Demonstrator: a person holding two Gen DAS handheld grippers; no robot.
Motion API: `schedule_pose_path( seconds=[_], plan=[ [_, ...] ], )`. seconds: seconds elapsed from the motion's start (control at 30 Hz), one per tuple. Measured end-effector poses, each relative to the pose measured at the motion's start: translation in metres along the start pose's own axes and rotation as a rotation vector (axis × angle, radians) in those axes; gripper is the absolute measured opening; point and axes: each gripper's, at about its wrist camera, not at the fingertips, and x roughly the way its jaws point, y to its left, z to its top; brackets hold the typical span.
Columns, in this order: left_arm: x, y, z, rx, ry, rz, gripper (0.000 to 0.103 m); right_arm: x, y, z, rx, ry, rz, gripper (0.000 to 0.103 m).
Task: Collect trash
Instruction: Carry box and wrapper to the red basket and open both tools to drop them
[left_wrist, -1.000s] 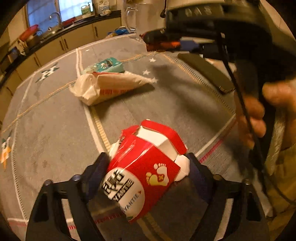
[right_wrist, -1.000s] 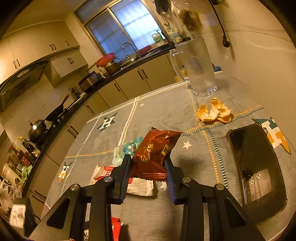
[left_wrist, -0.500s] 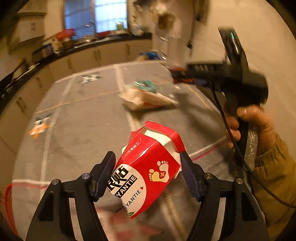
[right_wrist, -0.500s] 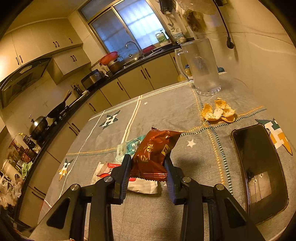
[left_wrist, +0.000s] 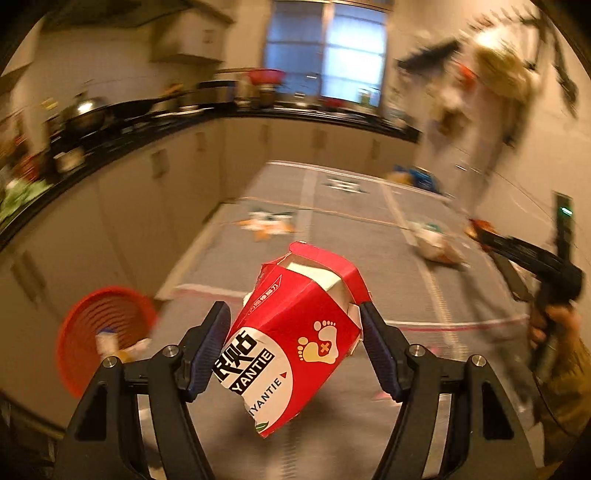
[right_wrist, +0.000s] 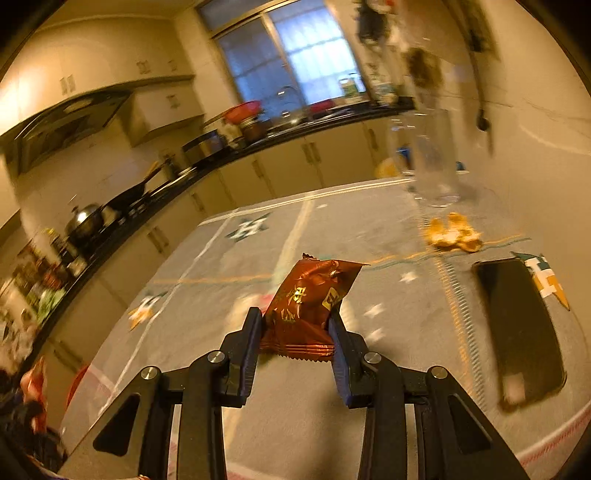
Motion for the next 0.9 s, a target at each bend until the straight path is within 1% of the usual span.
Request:
schedule_pose_path(
  seconds=[0.1,0.17,0.23,0.37,0.47,0.53,0.6,0.7,0.9],
  plan=[
    [-0.008,0.047,-0.010,-0.072,-0.017,0.083,0.070,-0.003,0.040,-0.004,-0.051,0.032,0.062,0.038],
    [-0.011,0.079,-0.020,-0.118,-0.017,0.157,0.070,0.001,0.073,-0.007,-0.091,0.062,0.119,0.038],
    [-0.013,0.109,-0.031,-0.166,-0.013,0.217,0.070,0.009,0.102,-0.011,-0.125,0.094,0.168,0.038],
    [-0.017,0.164,-0.053,-0.262,0.005,0.272,0.070,0.041,0.172,-0.028,-0.185,0.203,0.291,0.038],
    [-0.016,0.200,-0.067,-0.319,0.018,0.298,0.070,0.066,0.218,-0.044,-0.216,0.285,0.371,0.038],
    [-0.014,0.221,-0.073,-0.352,0.023,0.302,0.070,0.083,0.253,-0.056,-0.245,0.332,0.423,0.038],
    [-0.009,0.238,-0.074,-0.375,0.027,0.307,0.070,0.094,0.282,-0.065,-0.276,0.356,0.458,0.038],
    [0.000,0.252,-0.070,-0.387,0.030,0.311,0.071,0.111,0.327,-0.080,-0.332,0.389,0.506,0.038],
    [0.020,0.267,-0.057,-0.422,0.024,0.297,0.072,0.147,0.390,-0.107,-0.374,0.452,0.558,0.039]
  ],
)
